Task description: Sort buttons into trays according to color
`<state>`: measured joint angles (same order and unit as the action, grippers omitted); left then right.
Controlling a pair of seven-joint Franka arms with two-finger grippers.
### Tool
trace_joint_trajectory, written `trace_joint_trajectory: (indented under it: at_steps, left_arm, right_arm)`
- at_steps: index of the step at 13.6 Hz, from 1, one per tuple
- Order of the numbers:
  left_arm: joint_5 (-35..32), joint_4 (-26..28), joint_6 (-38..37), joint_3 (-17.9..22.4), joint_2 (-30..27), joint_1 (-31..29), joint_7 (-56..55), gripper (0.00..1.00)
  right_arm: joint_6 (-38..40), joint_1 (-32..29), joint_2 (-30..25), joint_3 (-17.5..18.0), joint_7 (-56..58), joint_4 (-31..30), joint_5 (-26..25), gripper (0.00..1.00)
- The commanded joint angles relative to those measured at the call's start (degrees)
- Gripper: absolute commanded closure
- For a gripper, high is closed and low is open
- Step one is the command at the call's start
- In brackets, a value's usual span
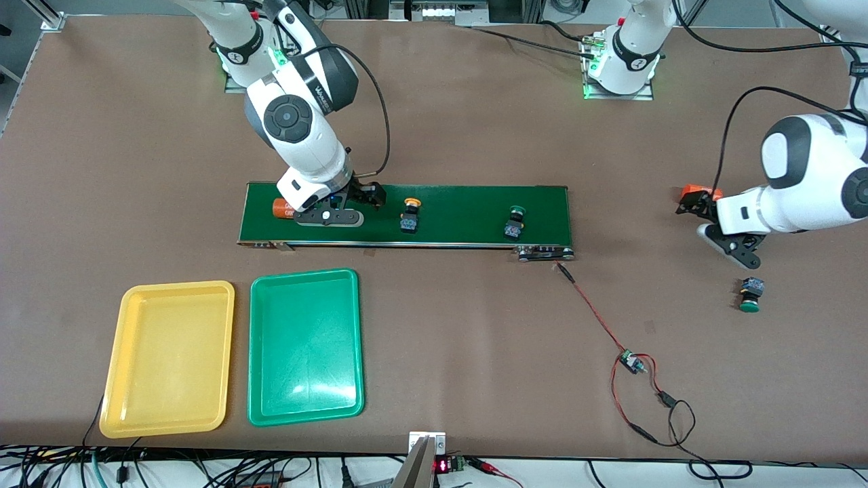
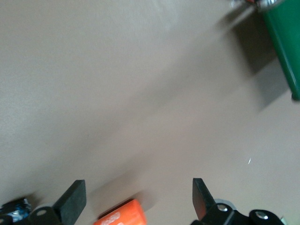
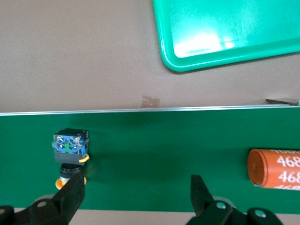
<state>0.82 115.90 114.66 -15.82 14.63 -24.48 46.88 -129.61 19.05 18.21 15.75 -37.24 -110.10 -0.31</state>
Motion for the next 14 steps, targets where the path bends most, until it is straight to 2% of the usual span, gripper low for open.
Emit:
trace_joint_trajectory:
  at_steps: [1, 6, 9, 12, 14]
  left_arm:
    - [-1.52, 1.43, -0.49, -0.97, -0.39, -3.55, 12.93, 0.00]
    - [-2.84, 6.52, 0.04, -1.14, 0.22, -9.00, 33.05, 0.00]
    - [-5.90, 7.23, 0.83, -1.14, 0.66, -11.55, 40.55, 0.00]
    - [-6.27, 9.42, 7.84, -1.14, 0.58, -12.70, 54.85, 0.00]
    - [-6.18, 11.00, 11.10, -1.14, 0.58, -12.78, 60.32, 0.00]
  right_arm:
    - [-2.04, 1.42, 2.44, -0.28, -1.17, 2.08, -0.66, 0.00]
    - [-2.67, 2.83, 4.28, -1.68, -1.17, 2.17, -1.01, 0.00]
    - [-4.34, 3.01, 5.17, -2.13, -0.99, 2.17, -1.10, 0.00]
    - [-3.90, 3.01, 5.34, -2.91, -0.55, 2.17, -1.18, 0.00]
    - [-3.03, 2.92, 5.34, -3.01, -0.64, 2.08, -1.10, 0.00]
